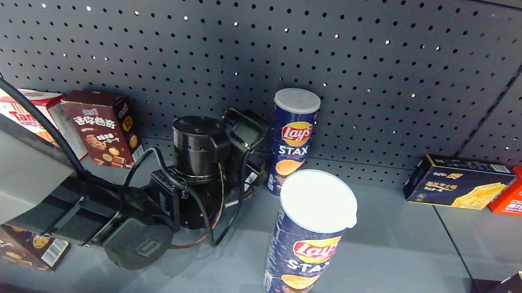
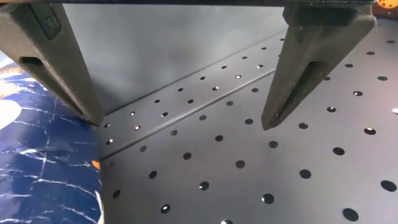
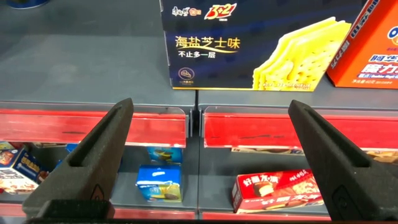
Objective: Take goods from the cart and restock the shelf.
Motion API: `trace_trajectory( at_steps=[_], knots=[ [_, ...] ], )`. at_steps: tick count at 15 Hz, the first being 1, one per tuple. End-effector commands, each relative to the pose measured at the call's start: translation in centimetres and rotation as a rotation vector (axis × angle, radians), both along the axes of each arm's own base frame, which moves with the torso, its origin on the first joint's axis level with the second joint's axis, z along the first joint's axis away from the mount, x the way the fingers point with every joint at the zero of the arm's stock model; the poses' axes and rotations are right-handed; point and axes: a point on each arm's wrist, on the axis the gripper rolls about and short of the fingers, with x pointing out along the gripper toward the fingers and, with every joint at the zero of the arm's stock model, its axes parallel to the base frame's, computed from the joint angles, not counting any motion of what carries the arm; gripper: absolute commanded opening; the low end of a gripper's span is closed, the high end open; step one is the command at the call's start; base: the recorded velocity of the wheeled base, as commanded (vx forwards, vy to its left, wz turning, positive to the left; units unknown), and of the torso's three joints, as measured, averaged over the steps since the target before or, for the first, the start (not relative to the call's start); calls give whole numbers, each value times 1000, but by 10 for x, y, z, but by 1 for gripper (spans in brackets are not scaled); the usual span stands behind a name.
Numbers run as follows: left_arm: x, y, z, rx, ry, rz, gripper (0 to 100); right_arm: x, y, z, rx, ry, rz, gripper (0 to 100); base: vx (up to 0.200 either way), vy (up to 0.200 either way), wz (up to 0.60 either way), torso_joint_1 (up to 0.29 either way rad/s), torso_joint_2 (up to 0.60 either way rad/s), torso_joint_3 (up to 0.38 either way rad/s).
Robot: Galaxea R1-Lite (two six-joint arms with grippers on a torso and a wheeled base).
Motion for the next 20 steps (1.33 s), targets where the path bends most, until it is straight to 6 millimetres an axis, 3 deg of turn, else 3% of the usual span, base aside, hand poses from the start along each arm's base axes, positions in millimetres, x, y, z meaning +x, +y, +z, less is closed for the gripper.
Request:
trace_trajectory(
  at_steps=[1,5,9,14,18,20],
  knots=[
    [1,-2,-3,4,6,-3,100,0,0,0,0,-2,1,100,0,0,0,0,0,0],
    [-3,2,-1,-34,15,2,100,0,0,0,0,-2,1,100,0,0,0,0,0,0],
    [-32,26,32,-114,-40,13,100,0,0,0,0,0,1,100,0,0,0,0,0,0],
    [-96,50,60,-258,-156,-97,100,0,0,0,0,-2,1,100,0,0,0,0,0,0],
    [-147,72,57,-267,-168,-240,100,0,0,0,0,-2,1,100,0,0,0,0,0,0],
    [-192,68,55,-287,-153,-440,100,0,0,0,0,-2,1,100,0,0,0,0,0,0]
  ],
)
